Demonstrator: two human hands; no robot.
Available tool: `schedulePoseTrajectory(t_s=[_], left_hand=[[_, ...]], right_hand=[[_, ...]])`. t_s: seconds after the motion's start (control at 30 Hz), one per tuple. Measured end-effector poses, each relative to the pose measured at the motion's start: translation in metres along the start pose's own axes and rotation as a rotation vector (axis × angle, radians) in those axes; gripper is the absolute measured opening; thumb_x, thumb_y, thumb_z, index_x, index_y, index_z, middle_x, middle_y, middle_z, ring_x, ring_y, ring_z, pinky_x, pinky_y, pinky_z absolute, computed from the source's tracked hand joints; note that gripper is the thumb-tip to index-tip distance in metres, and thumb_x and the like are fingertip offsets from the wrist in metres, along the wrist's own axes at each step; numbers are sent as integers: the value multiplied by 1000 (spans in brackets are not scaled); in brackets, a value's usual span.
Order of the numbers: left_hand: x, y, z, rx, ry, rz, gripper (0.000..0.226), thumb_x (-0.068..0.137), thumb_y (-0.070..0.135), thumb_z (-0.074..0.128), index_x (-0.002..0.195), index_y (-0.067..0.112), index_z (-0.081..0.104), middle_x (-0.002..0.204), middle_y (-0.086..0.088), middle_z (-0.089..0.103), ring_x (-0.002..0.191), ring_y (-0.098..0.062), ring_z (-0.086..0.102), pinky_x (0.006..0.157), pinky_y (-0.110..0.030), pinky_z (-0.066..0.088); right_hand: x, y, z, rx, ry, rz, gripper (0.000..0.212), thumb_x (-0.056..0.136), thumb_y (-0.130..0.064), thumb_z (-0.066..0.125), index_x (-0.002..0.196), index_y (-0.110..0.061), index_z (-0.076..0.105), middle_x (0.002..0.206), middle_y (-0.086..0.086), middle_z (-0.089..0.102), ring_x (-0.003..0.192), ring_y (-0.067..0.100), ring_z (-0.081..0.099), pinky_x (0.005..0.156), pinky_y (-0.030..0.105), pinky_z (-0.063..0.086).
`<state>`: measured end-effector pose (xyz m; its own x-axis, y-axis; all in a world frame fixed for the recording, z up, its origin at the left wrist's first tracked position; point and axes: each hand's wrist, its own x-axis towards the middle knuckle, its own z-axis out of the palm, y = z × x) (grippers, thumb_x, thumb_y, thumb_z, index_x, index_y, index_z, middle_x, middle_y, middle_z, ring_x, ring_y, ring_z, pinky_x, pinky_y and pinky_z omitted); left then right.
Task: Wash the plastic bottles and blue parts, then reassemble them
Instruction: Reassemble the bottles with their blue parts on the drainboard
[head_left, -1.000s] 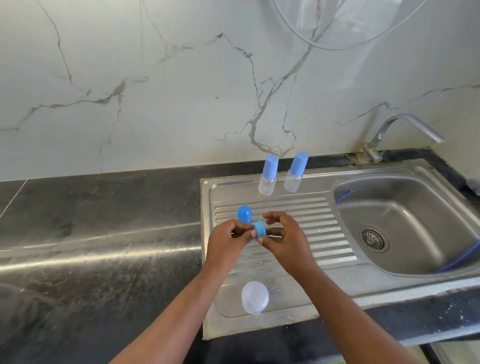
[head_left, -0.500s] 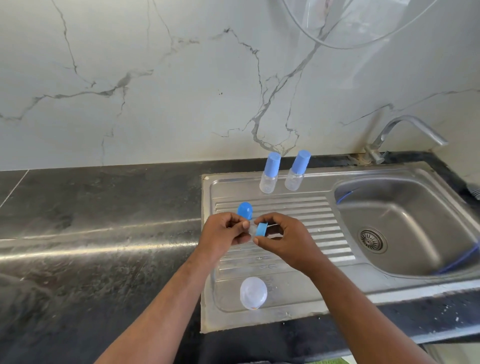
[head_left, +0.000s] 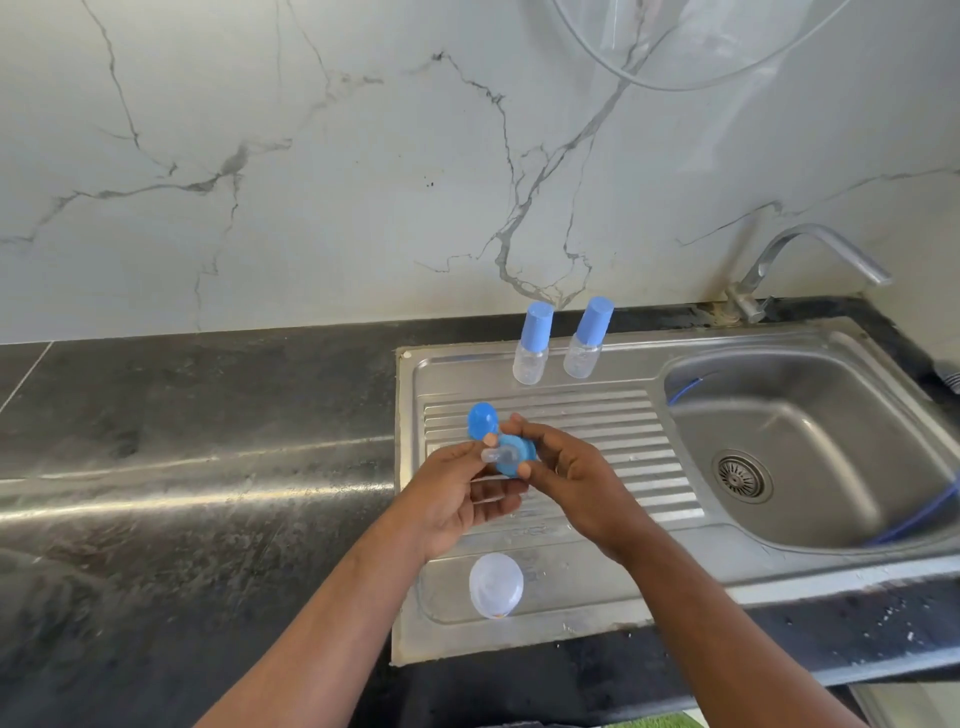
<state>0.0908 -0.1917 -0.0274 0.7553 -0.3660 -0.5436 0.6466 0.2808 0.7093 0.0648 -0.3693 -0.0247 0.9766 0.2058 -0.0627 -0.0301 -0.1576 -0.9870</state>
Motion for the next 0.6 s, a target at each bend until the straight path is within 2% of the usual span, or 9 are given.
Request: schedulePoseTrajectory(t_s=[0.07,0.13,0.2,0.27,0.37,0.47,0.53,0.6], left_hand=[[2,-3,2,-2,89,94,28,97,25,66,111,1,69,111,-26,72,88,-30,73,79,-38,62],[5,-6,5,39,202,203,24,96,22,69,101,-1,68,105,-26,73,86,-31,73,81,-39,62],[6,-6,8,105,273,290,22,95,21,71,94,0,67,96,-21,75,84,-29,74,78,-37,63],[5,-6,12,206,300,348,22,95,23,71,93,1,69,91,-16,76,84,-24,75,75,-35,63],[4,-7,13,381,309,407,21,97,25,68,93,5,73,88,-10,74,85,-18,74,74,-35,64],[4,-7,13,484,329,436,24,100,29,64,93,8,72,86,-6,74,80,-15,73,72,-32,63],[5,-7,14,534,343,436,25,101,30,60,92,9,70,85,-5,73,75,-13,71,70,-30,62],[4,-7,17,528,333,416,24,103,29,57,93,11,70,87,-4,73,78,-14,70,72,-31,62]], right_hand=[[0,4,3,-147,156,-38,47,92,-3,69,121,-41,64,134,-18,63,127,-3,55,106,26,49],[-1,6,6,-328,317,-136,41,86,-10,78,117,-34,67,121,-19,67,114,-2,62,95,24,55],[-2,6,12,-516,362,-310,38,81,-18,84,115,-22,69,111,-15,67,102,2,64,83,20,56],[-2,6,17,-596,374,-384,36,81,-19,85,113,-17,69,105,-10,67,93,5,64,76,23,57],[-1,2,19,-655,458,-410,20,86,-22,79,103,-17,70,93,-7,66,79,10,64,67,32,58],[2,-2,21,-767,484,-440,5,92,-17,73,88,-14,70,82,-4,66,69,11,60,58,34,53],[3,-5,22,-753,507,-404,7,90,-11,73,83,-12,70,77,-4,67,65,9,59,57,30,52],[2,-8,22,-679,524,-319,8,89,-9,73,82,-12,71,71,-8,66,62,9,58,57,19,47]])
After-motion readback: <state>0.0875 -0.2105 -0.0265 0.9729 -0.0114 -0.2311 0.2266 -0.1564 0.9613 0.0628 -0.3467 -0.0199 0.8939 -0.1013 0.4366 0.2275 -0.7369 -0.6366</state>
